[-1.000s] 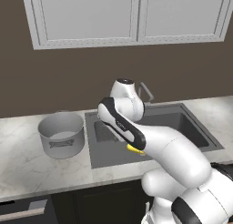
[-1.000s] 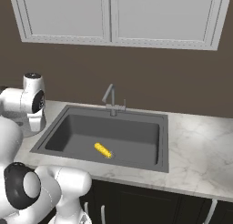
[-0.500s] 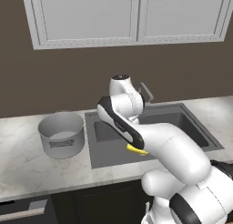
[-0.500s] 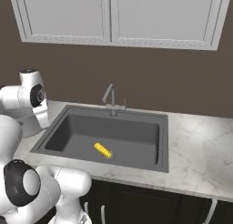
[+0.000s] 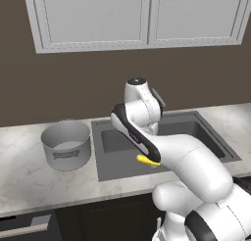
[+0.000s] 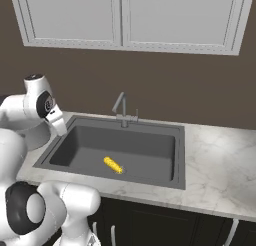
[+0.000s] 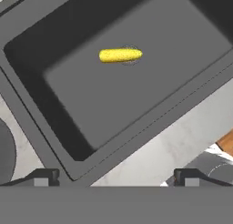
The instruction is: Dump the corn from the pot into the sink. Then turn on the water and wash the corn. Then turn off the water and put the corn back in the pot.
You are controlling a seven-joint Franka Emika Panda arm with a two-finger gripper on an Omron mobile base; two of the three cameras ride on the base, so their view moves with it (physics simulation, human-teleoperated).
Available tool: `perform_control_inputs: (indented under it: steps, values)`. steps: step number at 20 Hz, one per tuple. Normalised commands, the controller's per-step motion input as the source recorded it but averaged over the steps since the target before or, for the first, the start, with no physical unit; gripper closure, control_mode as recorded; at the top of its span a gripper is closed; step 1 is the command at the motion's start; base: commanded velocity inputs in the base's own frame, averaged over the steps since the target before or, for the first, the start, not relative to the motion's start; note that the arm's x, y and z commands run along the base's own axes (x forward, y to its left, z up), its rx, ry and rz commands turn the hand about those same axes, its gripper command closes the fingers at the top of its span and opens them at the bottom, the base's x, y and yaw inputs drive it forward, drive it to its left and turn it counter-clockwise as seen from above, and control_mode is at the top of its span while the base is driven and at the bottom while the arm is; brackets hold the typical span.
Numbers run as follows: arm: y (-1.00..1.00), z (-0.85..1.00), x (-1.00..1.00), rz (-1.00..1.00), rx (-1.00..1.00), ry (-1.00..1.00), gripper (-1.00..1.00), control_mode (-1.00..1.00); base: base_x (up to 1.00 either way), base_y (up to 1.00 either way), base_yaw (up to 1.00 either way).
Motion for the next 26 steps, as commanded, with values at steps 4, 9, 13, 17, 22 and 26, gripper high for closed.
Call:
perform_control_inputs:
  steps: [4, 9, 13, 17, 22, 26]
  values:
    - [-0.24, 0.0, 0.1, 0.38, 0.0, -0.06, -1.0, -1.0, 0.0, 0.0, 0.0]
    - [-0.18, 0.0, 0.21, 0.4, 0.0, -0.02, -1.0, -1.0, 0.0, 0.0, 0.0]
    - [-0.04, 0.0, 0.22, 0.33, 0.0, -0.04, -1.0, -1.0, 0.0, 0.0, 0.0]
    - [0.0, 0.0, 0.19, 0.2, 0.0, -0.01, -1.0, -1.0, 0.0, 0.0, 0.0]
    - [0.0, 0.0, 0.17, 0.11, 0.0, 0.0, -1.0, -1.0, 0.0, 0.0, 0.0]
    - [0.0, 0.0, 0.0, 0.01, -0.01, 0.01, -1.0, -1.0, 0.0, 0.0, 0.0]
